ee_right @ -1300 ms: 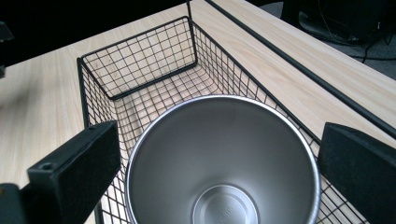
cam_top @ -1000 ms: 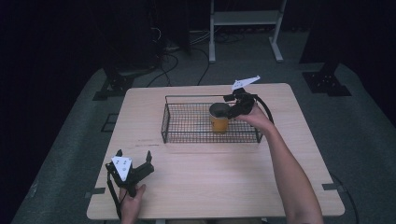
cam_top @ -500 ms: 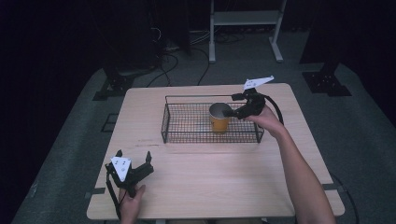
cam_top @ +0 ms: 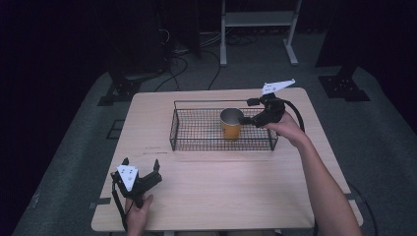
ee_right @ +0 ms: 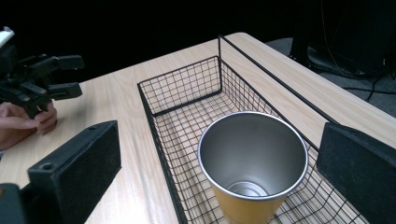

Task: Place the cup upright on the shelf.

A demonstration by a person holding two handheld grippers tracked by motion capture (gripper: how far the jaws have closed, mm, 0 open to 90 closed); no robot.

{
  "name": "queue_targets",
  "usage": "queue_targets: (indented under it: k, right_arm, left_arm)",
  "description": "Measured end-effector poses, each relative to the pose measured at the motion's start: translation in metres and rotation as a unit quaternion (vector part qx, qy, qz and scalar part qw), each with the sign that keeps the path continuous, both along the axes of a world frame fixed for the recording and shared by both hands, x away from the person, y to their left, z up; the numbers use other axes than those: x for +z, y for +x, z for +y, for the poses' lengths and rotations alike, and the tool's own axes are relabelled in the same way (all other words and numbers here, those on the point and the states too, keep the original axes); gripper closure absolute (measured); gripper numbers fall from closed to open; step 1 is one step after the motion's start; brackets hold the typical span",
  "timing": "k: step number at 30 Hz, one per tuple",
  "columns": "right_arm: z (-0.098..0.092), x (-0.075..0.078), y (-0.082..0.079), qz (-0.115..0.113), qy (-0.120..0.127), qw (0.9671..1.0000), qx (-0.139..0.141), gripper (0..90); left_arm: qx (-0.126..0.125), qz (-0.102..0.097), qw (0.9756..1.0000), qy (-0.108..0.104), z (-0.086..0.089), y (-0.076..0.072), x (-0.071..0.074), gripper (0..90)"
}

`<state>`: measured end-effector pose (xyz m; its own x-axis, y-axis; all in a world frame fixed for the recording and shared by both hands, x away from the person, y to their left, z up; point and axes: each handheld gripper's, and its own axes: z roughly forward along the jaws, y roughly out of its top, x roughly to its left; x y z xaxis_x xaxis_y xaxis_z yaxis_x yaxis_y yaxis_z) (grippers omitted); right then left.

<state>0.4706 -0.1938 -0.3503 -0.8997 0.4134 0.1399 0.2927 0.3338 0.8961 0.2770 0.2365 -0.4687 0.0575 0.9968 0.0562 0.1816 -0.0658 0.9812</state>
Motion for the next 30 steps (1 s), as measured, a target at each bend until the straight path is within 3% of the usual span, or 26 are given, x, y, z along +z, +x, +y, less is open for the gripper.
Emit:
queue_targets:
  k: [8, 30]
  right_arm:
    - [-0.008, -0.008, -0.006, 0.012, -0.007, 0.9999, 0.000, 0.0]
    - [-0.033, -0.018, -0.023, 0.015, -0.004, 0.9998, -0.016, 0.0]
  left_arm:
    - [-0.001, -0.001, 1.0000, 0.003, -0.001, 0.000, 0.000, 0.0]
    - [-0.003, -0.001, 1.0000, 0.006, -0.001, 0.000, 0.000, 0.0]
